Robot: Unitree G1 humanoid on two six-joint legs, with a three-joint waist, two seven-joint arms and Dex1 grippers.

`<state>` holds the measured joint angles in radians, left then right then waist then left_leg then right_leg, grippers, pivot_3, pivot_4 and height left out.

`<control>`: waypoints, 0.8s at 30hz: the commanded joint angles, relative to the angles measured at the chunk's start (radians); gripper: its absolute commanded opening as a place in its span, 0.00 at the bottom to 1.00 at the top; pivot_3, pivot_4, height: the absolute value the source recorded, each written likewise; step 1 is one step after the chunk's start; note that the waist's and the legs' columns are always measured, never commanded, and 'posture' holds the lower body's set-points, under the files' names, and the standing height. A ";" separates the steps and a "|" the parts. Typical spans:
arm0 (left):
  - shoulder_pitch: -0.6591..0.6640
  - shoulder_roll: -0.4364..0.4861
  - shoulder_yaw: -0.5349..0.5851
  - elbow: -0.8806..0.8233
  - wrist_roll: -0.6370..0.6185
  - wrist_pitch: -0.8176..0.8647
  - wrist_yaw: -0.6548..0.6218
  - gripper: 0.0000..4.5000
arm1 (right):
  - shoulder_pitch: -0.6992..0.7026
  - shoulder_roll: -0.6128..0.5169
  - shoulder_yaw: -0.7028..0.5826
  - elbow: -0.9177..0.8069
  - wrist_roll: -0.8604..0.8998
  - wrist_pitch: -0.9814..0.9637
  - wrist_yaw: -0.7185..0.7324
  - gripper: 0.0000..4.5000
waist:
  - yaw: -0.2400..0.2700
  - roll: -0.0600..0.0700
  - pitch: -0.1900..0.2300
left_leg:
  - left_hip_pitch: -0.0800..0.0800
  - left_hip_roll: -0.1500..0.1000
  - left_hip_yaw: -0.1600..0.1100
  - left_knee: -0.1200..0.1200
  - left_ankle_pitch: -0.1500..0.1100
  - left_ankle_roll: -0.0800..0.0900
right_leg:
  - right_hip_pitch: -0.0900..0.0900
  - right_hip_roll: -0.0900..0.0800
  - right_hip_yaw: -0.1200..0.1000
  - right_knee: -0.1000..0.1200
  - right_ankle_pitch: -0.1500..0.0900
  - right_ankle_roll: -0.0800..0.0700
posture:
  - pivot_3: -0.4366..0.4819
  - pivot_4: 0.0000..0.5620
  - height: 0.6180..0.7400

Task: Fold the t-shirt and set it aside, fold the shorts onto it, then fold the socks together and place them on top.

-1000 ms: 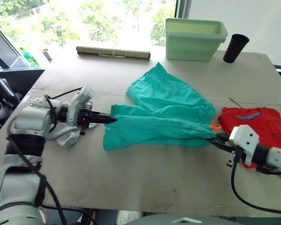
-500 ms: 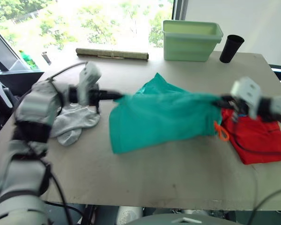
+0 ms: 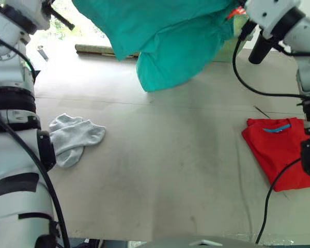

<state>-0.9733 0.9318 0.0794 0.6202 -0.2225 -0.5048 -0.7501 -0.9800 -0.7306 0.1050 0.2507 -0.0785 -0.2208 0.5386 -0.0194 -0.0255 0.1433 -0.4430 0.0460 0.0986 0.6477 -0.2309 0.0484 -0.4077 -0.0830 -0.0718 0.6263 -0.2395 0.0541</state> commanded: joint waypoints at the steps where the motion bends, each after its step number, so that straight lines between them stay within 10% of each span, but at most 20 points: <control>1: 0.501 0.101 0.120 -0.500 -0.195 0.236 -0.154 0.01 | 0.419 -0.097 -0.162 -0.260 0.098 0.168 0.070 0.00 | 0.002 0.003 0.001 | 0.012 -0.001 0.000 0.001 -0.004 0.005 | 0.010 -0.003 0.001 0.002 0.000 0.000 | 0.48 0.27 1.00; 10: 1.327 0.069 0.149 -1.101 -0.302 0.588 -0.204 0.01 | 1.055 -0.131 -0.208 -0.555 0.232 0.298 0.236 0.00 | 0.003 0.012 0.004 | 0.031 -0.003 0.005 0.011 -0.007 0.010 | 0.023 -0.013 0.008 0.008 -0.003 -0.001 | 0.48 0.27 1.00; 24: 1.537 0.267 0.437 -1.054 -0.571 0.997 -0.693 0.01 | 1.460 -0.244 -0.464 -0.957 0.655 0.648 0.499 0.00 | 0.016 0.009 0.003 | 0.029 0.001 0.004 0.006 -0.005 0.009 | 0.016 -0.005 0.008 0.012 -0.007 -0.011 | 0.48 0.27 1.00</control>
<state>0.6044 1.1773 0.4642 -0.4495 -0.7394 0.4454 -1.4103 0.4822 -0.9601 -0.2789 -0.6645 0.5220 0.3878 1.0223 -0.0031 -0.0161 0.1464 -0.4141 0.0472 0.1022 0.6539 -0.2363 0.0567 -0.3917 -0.0878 -0.0640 0.6382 -0.2469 0.0441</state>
